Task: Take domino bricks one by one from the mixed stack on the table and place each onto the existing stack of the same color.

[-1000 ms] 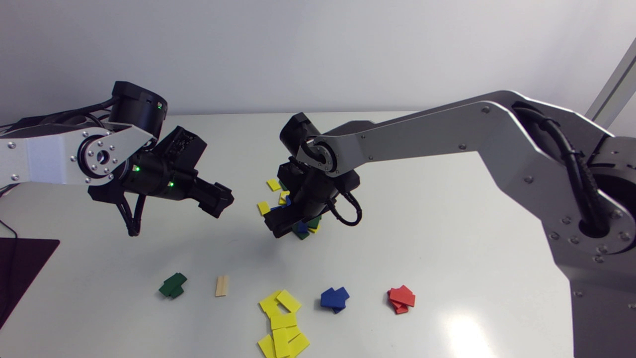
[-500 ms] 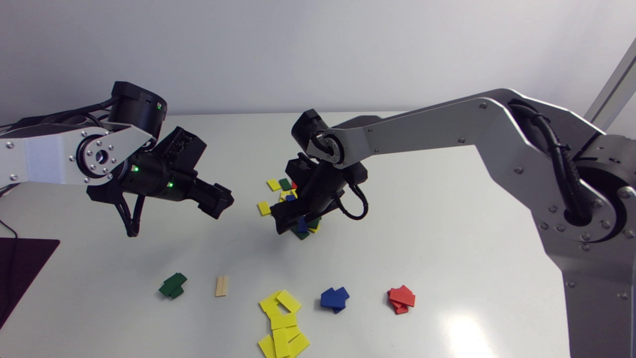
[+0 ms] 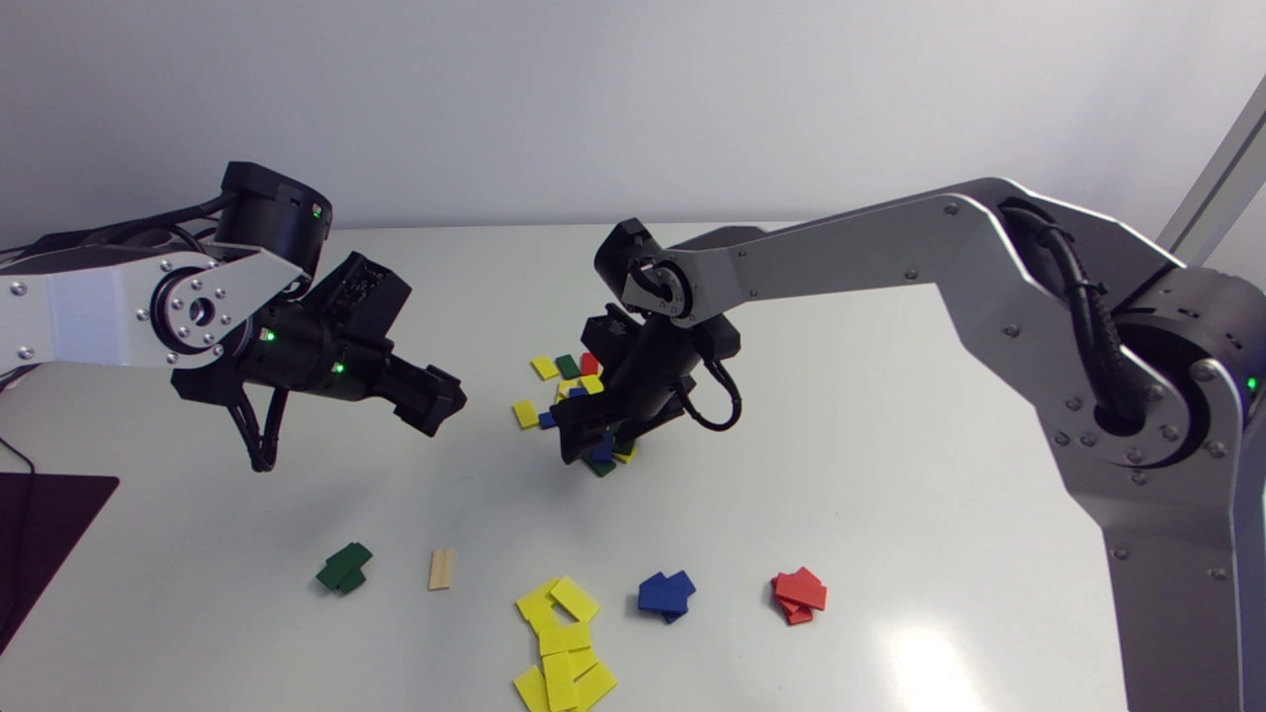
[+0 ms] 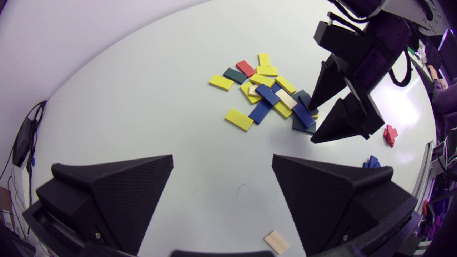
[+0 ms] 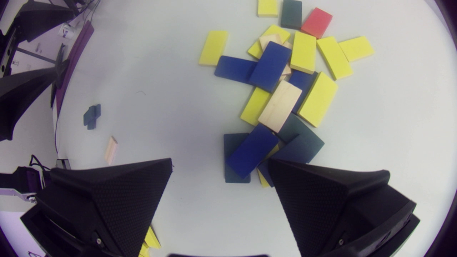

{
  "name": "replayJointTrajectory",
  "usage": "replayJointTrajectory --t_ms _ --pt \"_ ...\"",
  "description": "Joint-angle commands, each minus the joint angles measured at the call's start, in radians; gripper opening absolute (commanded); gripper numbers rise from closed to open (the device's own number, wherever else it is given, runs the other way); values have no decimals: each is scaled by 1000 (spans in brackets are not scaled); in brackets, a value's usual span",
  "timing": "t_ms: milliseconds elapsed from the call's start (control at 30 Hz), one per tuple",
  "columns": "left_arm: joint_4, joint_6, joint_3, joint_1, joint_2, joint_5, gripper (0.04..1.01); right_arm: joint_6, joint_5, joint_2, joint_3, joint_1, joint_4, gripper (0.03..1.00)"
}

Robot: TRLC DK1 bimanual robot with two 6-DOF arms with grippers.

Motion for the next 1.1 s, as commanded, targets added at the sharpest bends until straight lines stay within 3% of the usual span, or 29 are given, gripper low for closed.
replayJointTrajectory --t_ms 0,567,800,967,1067 --pt "-12 -18 11 7 -19 13 989 13 -6 39 20 -7 -27 949" --pt "-13 -23 22 -2 -11 17 989 -15 34 -21 -68 -52 -42 938" --pt "-13 -20 18 -2 -15 17 989 -2 63 -52 -25 10 -44 938" --pt "-15 -14 7 12 -24 17 989 4 126 -62 5 44 -49 938" --pt "-15 -12 7 18 -27 19 989 7 129 -55 18 57 -49 938"
